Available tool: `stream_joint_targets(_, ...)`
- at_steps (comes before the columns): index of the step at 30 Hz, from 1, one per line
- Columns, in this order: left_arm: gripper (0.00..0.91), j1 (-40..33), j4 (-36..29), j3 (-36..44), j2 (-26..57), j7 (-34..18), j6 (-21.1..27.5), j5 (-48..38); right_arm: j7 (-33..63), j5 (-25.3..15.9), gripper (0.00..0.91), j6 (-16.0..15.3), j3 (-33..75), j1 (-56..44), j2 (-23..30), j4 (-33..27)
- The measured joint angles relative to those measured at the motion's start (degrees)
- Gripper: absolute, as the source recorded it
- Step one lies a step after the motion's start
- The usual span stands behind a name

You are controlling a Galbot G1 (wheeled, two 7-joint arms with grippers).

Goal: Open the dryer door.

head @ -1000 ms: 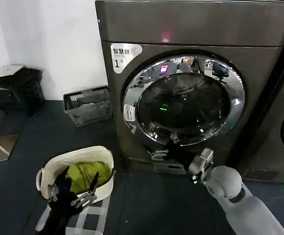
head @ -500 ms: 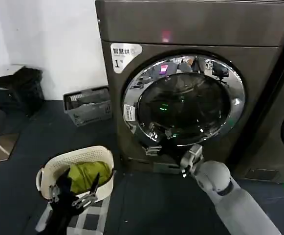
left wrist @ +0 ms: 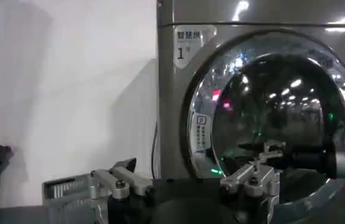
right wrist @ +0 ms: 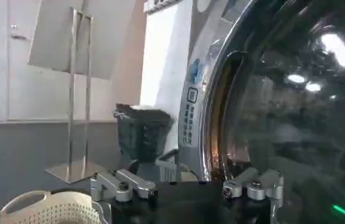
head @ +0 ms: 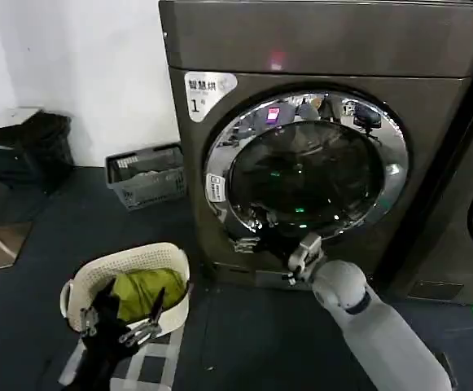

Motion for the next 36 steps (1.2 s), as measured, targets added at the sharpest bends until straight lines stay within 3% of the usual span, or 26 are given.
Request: stream_joint_targets(36,0.907,0.0,0.0,-0.1,0.2,0.4,0.3,-0.2,2.9,0.4,0.907,-0.9,-5.6,10.0,5.8,-9.1)
